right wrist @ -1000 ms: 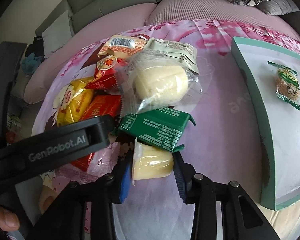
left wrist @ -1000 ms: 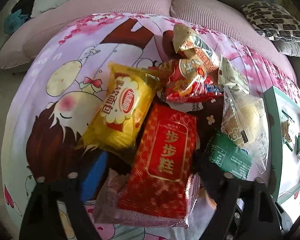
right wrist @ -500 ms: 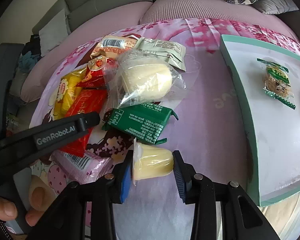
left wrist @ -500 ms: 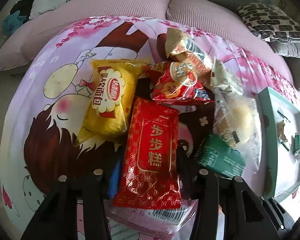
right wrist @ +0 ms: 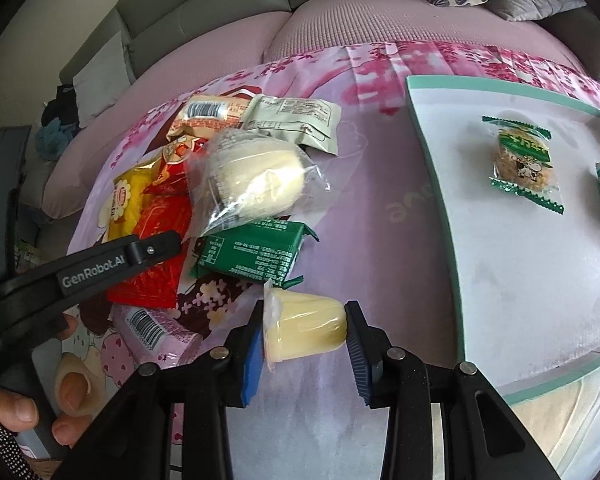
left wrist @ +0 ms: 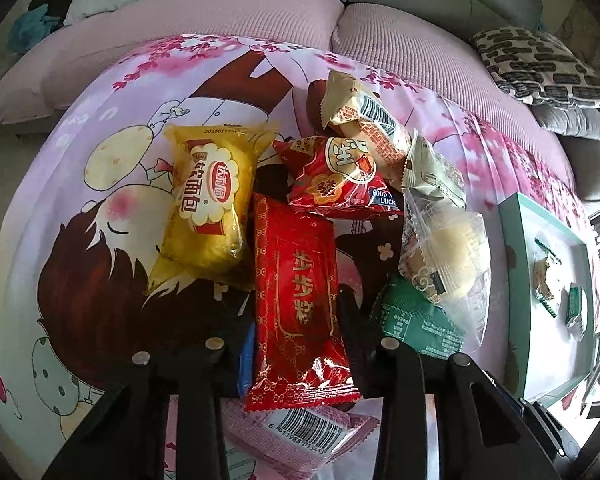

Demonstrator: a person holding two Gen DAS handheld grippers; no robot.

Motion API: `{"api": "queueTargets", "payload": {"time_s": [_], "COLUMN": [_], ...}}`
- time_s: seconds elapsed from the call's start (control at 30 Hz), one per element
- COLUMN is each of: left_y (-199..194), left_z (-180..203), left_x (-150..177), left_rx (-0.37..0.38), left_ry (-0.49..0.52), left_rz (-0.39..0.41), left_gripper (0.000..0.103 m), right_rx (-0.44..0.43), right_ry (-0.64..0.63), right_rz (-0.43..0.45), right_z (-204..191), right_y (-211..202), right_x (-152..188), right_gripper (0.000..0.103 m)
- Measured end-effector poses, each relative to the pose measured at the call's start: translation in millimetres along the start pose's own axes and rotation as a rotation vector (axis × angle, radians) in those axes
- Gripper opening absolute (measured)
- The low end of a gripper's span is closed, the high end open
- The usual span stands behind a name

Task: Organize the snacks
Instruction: 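Carry the red packet and pudding cup into the tray and release both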

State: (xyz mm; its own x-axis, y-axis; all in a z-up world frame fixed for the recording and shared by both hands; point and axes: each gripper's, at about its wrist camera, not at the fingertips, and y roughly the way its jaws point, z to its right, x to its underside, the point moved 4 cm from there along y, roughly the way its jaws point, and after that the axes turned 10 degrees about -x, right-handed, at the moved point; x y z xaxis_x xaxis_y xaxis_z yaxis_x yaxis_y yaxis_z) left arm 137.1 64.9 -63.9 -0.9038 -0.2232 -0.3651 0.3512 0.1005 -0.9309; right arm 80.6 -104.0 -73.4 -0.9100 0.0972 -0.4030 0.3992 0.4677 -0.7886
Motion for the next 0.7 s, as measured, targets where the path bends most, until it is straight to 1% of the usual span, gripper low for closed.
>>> {"api": "queueTargets", "payload": {"time_s": [0.13,0.17,0.2,0.23,0.27,0.4,0.7], "left_y": [-3,-4,-6,-8,-11,-18,-28], "left_z": [-1,-1,-3,-4,-6,-9,-10], "left_x": [1,1,1,1,1,1,0], "left_rx": [-0.003,-0.002,0.007,0.016,0.018,0.043,0.063], "left_ry": [-0.009,-0.011,-0.018,-0.024,-0.029,-0.049,-0.068], "left_rz": [0.006,0.009,0.012,0.014,0.020,0.033,0.056], "left_gripper": [0.038,0.034,0.032,0.027,0.016,0.012,0.011], "right_rx": [-0.003,-0.003,-0.004,-0.004,-0.002,-0.001,0.005], "right_ry": [0.006,0.008,0.013,0.017,0.019,0.025,0.046], "right_rz": [0.012,0.014,0.018,0.020,0.023,0.039,0.054], "right_z": [0,1,3,4,5,8,12], "right_y": [-3,-4,-7,-9,-10,-19,-27], "right_x": [-3,-4,-5,-5,-6,-9,-12], "right_gripper": [0.039,0.039,0.039,0.039,0.039,0.039,0.039]}}
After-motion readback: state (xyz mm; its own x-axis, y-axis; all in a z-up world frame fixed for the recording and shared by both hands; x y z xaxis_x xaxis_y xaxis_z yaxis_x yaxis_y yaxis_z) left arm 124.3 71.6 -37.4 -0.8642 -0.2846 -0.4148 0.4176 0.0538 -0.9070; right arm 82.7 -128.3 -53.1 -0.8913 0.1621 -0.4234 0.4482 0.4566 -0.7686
